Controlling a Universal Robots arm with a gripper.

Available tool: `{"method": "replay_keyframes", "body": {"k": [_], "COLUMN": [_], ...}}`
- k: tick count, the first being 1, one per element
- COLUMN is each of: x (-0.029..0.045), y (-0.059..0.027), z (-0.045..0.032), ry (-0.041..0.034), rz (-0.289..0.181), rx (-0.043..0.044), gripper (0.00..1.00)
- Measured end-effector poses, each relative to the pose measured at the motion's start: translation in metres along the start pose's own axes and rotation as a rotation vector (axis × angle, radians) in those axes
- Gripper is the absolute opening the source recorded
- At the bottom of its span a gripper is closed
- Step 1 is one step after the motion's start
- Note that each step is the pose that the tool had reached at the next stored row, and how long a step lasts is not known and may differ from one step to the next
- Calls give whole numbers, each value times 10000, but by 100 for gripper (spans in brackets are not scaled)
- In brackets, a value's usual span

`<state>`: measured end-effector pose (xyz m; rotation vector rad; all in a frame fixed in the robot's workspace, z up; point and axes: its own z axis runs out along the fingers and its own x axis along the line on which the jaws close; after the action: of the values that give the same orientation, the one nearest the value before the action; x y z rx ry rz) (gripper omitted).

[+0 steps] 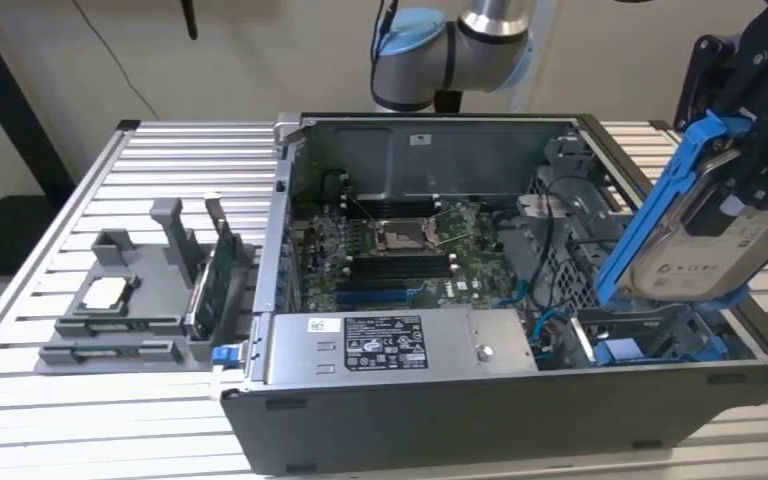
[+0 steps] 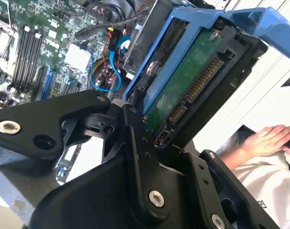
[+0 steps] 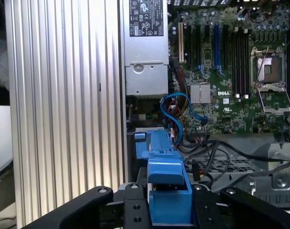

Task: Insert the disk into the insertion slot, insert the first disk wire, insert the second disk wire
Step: 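Insert the disk into the insertion slot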

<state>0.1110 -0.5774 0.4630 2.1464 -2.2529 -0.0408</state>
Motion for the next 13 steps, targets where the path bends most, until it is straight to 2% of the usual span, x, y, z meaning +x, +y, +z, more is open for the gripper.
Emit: {"method": "replay_keyframes", "body": {"k": [7,13], "x": [0,-1], "y": [-3,-14], "z": [80,187], "ry": [0,0], "rz": [0,0], "rx": [0,0], "gripper": [33,33]}}
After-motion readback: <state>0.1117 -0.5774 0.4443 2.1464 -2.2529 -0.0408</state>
